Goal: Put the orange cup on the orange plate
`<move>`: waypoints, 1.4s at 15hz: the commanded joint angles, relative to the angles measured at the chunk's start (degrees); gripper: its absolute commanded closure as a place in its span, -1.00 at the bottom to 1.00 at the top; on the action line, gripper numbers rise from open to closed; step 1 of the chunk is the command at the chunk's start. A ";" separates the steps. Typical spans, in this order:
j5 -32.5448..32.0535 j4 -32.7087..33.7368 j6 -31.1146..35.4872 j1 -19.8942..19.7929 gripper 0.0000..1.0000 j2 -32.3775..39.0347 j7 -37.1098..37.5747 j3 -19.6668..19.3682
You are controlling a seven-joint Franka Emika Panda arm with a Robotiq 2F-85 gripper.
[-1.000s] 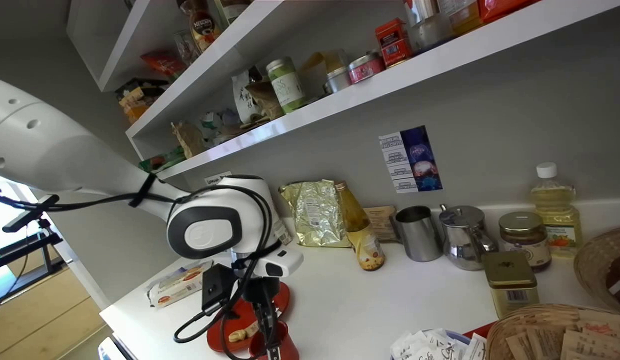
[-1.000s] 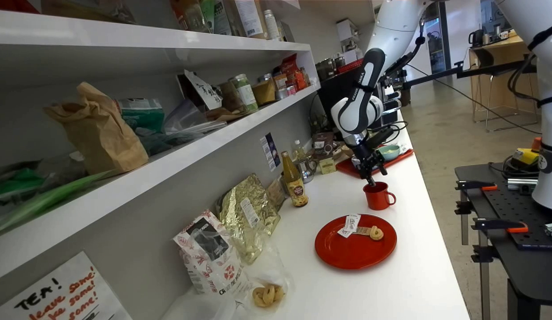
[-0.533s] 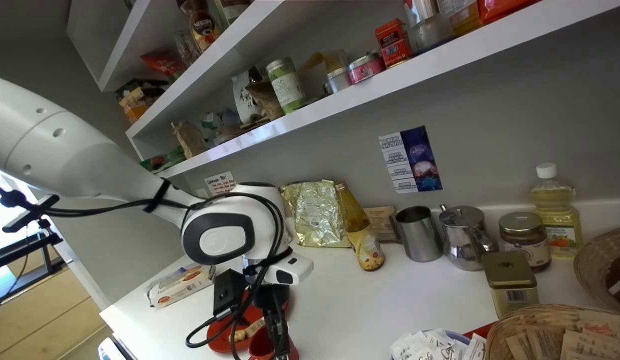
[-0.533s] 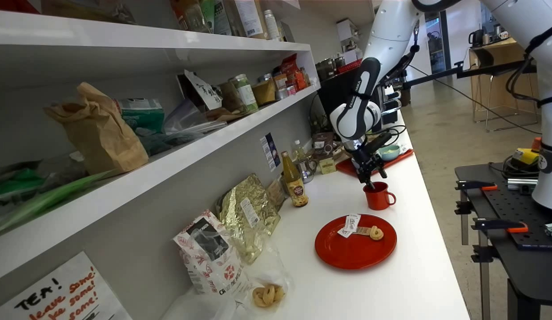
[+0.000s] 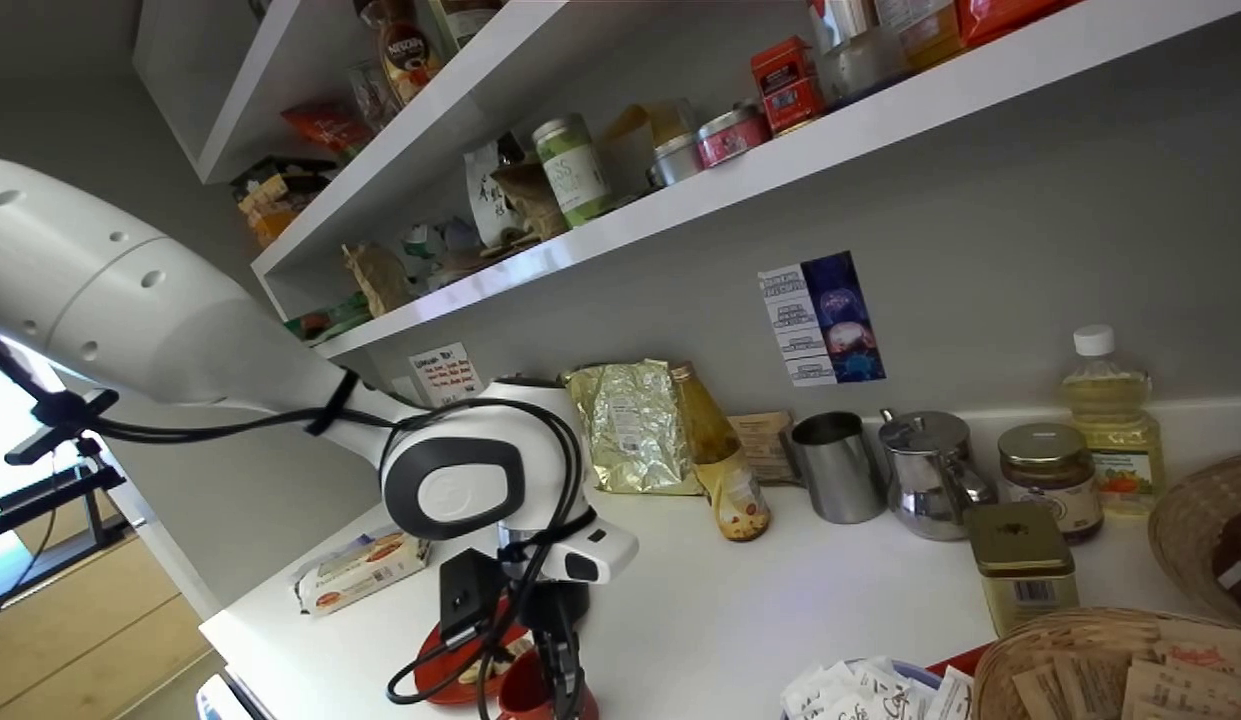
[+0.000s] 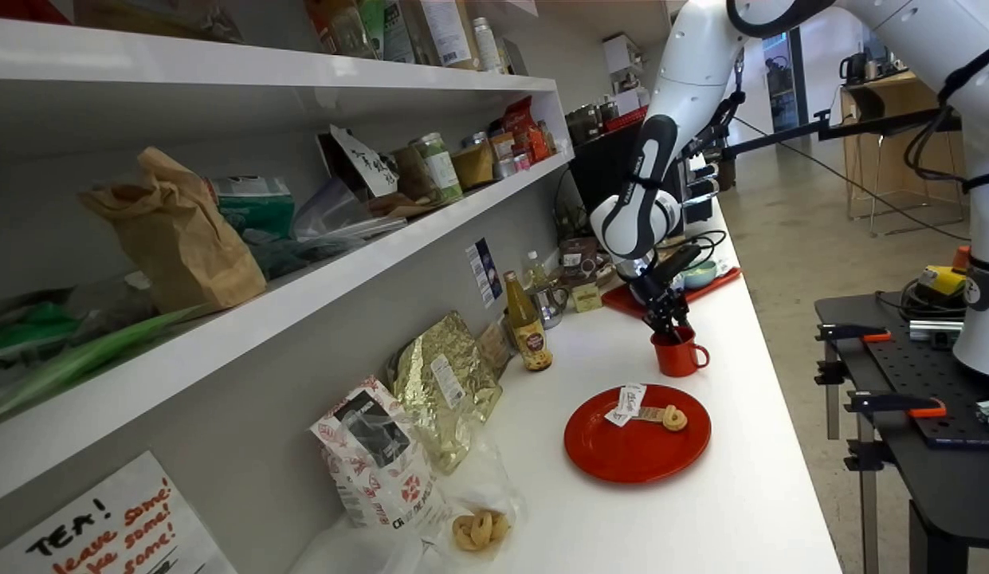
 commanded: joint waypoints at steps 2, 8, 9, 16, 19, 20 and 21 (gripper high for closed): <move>-0.31 2.55 -3.05 -0.46 0.87 1.22 -0.22 -0.06; 0.11 2.84 -4.61 -1.13 0.96 0.20 -1.08 0.20; 0.20 2.72 -4.82 -1.20 0.96 -0.57 -1.44 0.30; -2.39 1.43 -4.09 1.89 0.96 -11.40 -0.50 0.65; -4.05 1.82 -4.33 3.87 0.96 -15.25 -0.09 1.89; -4.52 2.01 -4.49 4.69 0.96 -16.38 0.05 2.50; -4.97 2.17 -4.59 5.48 0.96 -17.29 0.10 3.13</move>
